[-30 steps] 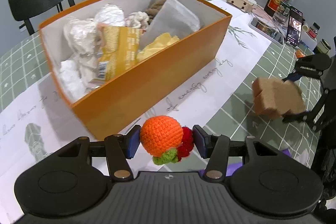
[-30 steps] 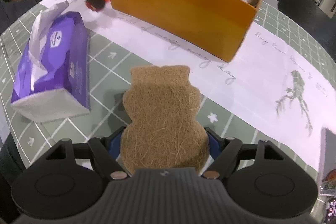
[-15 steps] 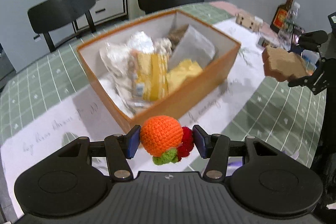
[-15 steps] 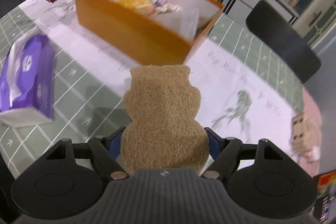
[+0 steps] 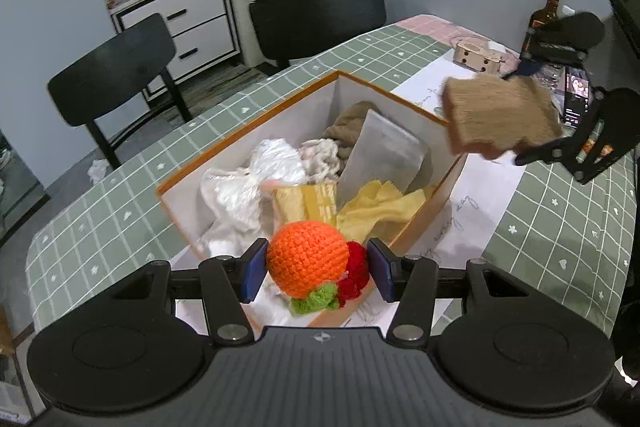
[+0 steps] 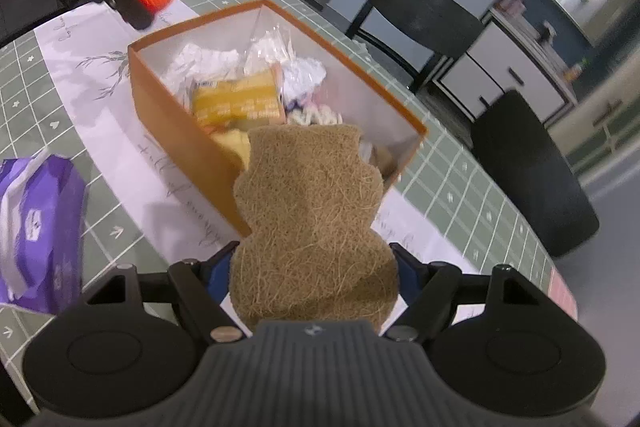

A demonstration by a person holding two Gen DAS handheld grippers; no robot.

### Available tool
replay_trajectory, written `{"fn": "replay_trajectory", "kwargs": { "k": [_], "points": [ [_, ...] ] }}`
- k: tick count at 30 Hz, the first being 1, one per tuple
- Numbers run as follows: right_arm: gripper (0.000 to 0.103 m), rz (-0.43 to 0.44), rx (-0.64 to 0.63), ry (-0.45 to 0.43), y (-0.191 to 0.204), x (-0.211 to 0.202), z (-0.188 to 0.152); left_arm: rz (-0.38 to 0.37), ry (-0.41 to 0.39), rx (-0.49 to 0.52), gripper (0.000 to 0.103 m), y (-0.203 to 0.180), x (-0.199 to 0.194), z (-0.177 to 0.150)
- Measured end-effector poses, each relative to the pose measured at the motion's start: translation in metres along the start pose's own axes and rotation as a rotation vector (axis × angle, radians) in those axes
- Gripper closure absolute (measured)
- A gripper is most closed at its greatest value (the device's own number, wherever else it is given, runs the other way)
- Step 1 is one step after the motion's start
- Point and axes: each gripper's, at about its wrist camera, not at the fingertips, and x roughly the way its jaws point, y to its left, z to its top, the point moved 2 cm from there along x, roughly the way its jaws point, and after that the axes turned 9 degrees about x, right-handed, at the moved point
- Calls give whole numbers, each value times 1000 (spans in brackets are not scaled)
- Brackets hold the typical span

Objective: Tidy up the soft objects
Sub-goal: 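Carry the knitted fruit with the left tool while the right tool carries the sponge over the box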

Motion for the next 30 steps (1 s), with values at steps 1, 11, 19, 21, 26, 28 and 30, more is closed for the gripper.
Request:
{"fn": "replay_trajectory", "kwargs": {
  "k": [1, 11, 19, 21, 26, 28, 30],
  "points": [
    [27, 3, -20, -5, 0, 4, 6, -6, 3, 4, 42, 0, 4, 1],
    [27, 21, -253, -15, 1, 46, 44, -34, 49, 0, 42, 14, 50, 5],
    [27, 36, -350, -34, 1, 76, 60, -46, 87, -22, 42, 27, 80, 5],
    [27, 59, -388, -49, 3, 82, 63, -49, 99, -21, 42, 28, 85, 5],
    [27, 155, -444, -29, 4, 96, 70, -73, 123, -14, 42, 29, 94, 6],
    [27, 196, -456, 7, 6, 102, 71, -75, 130, -9, 42, 28, 97, 6],
    [27, 217, -465, 41, 8, 108, 73, -80, 133, -11, 42, 29, 100, 7]
  ]
}}
